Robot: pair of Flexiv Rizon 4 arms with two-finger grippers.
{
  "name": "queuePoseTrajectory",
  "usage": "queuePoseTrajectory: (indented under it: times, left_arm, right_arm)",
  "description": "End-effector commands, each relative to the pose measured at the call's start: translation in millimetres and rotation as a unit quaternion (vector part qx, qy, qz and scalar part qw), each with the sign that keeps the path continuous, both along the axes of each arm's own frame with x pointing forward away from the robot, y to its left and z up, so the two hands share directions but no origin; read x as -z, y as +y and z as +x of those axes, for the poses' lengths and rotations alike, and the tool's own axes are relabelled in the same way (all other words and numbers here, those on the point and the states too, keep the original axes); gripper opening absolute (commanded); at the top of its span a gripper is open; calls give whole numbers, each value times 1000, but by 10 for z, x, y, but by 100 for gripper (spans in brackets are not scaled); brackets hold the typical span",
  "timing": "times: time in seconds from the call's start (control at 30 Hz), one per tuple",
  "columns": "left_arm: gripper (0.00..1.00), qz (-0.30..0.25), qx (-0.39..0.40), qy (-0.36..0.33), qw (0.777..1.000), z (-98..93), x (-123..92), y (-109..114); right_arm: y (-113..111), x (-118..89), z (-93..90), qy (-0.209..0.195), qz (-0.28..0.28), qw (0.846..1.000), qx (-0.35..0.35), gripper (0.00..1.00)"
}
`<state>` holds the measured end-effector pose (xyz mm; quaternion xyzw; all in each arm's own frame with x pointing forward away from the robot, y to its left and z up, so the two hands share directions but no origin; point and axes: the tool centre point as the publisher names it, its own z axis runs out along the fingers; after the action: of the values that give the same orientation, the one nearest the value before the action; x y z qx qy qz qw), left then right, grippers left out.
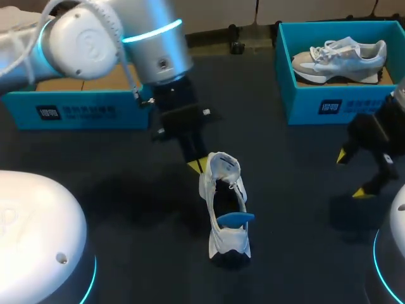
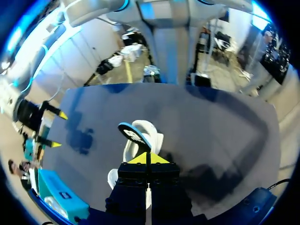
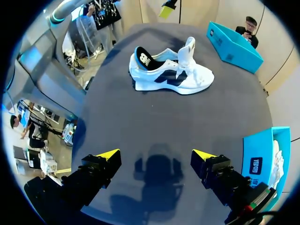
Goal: Take the shoe out of the shoebox, open the shoe tongue, remove and reinsert the insole, then place the shoe into the shoebox
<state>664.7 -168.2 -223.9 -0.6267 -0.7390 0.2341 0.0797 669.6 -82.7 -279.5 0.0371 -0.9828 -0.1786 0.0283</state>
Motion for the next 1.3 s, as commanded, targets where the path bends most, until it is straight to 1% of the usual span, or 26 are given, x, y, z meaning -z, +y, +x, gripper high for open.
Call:
queuePoseTrajectory:
  times: [0.03,0.1,0.23,0.3,0.4,0.5,0.63,0.7,1.07,1.13,1.2,1.3]
  left_arm:
    - [0,132,65,16,989,31,-28,-49]
    - [0,132,65,16,989,31,-28,-49]
    - [0,116,92,38,988,57,22,-215]
    - [0,117,103,40,987,38,52,-282]
    - [0,124,115,43,985,-8,120,-326]
    - [0,131,131,44,982,-98,220,-323]
    - [0,133,139,41,980,-212,298,-283]
    - [0,151,149,27,977,-269,344,-257]
    - [0,151,149,27,977,-269,344,-257]
    - [0,152,153,29,976,-280,410,-280]
    - [0,140,148,40,978,-270,517,-300]
    - [0,144,149,43,977,-286,661,-327]
  right_arm:
    - [1,1,-13,-2,-1,1000,0,100]
    - [1,1,-13,-2,-1,1000,0,100]
    - [1,1,-13,-2,-1,1000,0,100]
    - [1,1,-13,-2,-1,1000,0,100]
    - [1,1,-13,-2,-1,1000,0,100]
    - [1,1,-13,-2,-1,1000,0,100]
    - [1,1,-13,-2,-1,1000,0,100]
    - [1,1,-13,-2,-1,1000,0,100]
    - [1,1,-13,-2,-1,1000,0,100]
    - [1,1,-13,-2,-1,1000,0,100]
    - [1,1,-13,-2,-1,1000,0,100]
    - [1,1,-13,-2,-1,1000,0,100]
